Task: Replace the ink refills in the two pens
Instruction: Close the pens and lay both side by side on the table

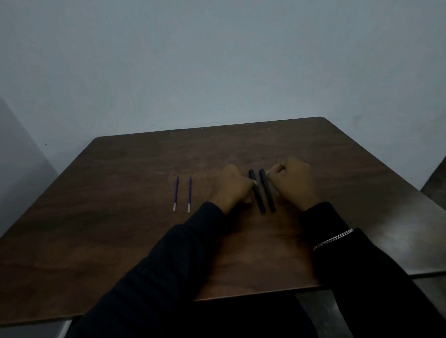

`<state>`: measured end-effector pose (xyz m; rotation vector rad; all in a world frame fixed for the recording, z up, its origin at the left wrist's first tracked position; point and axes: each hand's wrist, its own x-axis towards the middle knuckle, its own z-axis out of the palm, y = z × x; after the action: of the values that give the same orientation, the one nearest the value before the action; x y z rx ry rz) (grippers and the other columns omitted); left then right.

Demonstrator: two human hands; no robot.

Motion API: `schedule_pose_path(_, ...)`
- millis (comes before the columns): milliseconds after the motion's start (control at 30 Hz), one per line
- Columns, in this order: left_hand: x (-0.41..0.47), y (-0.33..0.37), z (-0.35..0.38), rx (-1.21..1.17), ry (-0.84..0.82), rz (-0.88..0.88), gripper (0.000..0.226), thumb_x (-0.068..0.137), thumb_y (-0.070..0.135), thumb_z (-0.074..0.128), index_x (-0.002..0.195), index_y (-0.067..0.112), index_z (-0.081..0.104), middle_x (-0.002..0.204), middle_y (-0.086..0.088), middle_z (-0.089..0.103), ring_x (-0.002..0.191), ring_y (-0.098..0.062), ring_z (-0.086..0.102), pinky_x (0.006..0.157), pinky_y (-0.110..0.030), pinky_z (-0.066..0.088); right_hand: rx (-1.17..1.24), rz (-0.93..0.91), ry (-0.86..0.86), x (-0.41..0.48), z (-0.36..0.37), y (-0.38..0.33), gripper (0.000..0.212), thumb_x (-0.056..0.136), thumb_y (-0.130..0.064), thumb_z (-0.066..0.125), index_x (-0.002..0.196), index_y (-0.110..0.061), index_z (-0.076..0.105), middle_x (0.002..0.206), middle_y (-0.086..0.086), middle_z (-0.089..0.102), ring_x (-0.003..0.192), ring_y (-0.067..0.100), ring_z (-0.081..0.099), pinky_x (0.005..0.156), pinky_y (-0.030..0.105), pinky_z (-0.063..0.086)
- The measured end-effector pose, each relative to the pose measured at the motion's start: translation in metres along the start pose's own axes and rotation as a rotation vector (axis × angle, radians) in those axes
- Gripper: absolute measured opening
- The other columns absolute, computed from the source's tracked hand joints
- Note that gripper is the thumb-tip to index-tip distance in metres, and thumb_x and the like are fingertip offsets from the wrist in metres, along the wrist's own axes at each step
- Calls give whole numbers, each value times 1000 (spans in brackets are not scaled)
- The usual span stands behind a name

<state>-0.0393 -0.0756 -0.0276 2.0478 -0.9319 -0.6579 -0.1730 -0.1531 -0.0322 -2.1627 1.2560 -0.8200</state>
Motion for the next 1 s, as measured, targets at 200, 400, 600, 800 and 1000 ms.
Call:
schedule_pose_path(200, -6, -27, -81, 96, 182, 41, 22, 99, 24, 76, 92, 3, 74, 89, -15, 78, 75, -20, 77, 75, -38, 68, 80, -191, 21, -10, 1, -34, 13, 91, -23, 69, 82, -14, 74, 70, -7, 66, 67, 2, 60, 64, 19, 47)
schedule_pose_path(400, 2, -58, -135, 290, 232, -116, 24, 93, 22, 83, 93, 0, 75, 81, -14, 75, 74, -23, 75, 73, -38, 66, -78, -206, -313, -18, 55, -102, 23, 86, -15, 65, 69, 0, 70, 79, 14, 76, 75, 25, 74, 68, 40, 64)
schedule_pose_path(600, 14, -72, -130, 427, 213, -119, 28, 94, 22, 79, 79, 2, 67, 102, -24, 76, 97, -37, 76, 78, -40, 61, -85, -135, -382, -22, 108, -139, 28, 99, -30, 60, 98, -3, 70, 115, 25, 68, 107, 36, 69, 75, 34, 52)
schedule_pose_path(800, 18, -65, -118, 399, 224, -115, 43, 101, 19, 71, 65, 9, 49, 66, -7, 53, 63, -22, 61, 48, -27, 42, -95, -130, -355, -25, 106, -140, 29, 101, -18, 56, 116, 5, 65, 124, 27, 65, 119, 40, 63, 88, 41, 54)
schedule_pose_path(1000, 15, -54, -94, 372, 166, -59, 47, 98, 20, 74, 59, 10, 51, 70, -14, 66, 61, -22, 63, 42, -23, 37, -134, -84, -332, -34, 74, -114, 23, 102, -15, 51, 94, 1, 66, 115, 26, 68, 110, 41, 65, 75, 37, 47)
